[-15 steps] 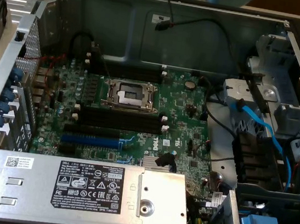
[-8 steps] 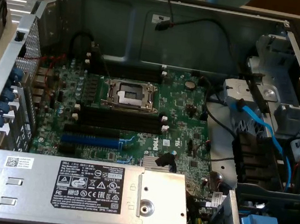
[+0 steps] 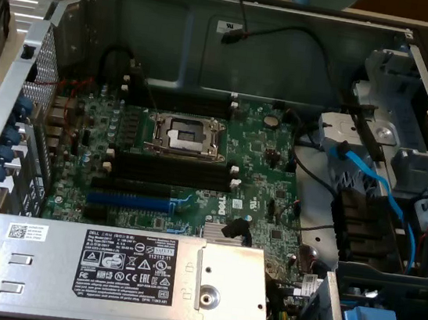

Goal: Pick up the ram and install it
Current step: 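Pick up the ram and move it above insertion slot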

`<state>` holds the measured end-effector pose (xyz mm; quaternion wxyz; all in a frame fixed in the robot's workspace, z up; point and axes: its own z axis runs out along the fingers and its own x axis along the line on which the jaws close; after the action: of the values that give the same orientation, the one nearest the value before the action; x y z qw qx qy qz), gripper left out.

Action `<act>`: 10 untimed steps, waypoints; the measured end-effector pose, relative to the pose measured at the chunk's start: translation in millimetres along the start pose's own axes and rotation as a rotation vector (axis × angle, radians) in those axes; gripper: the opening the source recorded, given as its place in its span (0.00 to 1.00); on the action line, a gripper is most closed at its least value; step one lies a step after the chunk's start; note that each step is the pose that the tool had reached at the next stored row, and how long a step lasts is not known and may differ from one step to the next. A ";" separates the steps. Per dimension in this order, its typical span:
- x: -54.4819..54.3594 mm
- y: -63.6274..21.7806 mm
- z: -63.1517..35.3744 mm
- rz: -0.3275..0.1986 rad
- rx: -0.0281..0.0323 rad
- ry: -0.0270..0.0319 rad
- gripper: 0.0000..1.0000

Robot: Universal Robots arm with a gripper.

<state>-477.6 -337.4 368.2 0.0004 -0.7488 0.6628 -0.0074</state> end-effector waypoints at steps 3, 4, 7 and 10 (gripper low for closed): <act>4.9 0.2 5.4 -0.007 0.0002 0.0000 0.10; 6.3 -0.4 7.3 -0.009 0.0003 -0.0001 0.10; 8.8 -4.9 12.8 -0.013 0.0003 -0.0001 0.10; 9.3 -5.7 15.5 -0.015 0.0004 -0.0001 0.10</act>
<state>-470.6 -346.1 352.8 0.0006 -0.7539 0.6570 -0.0075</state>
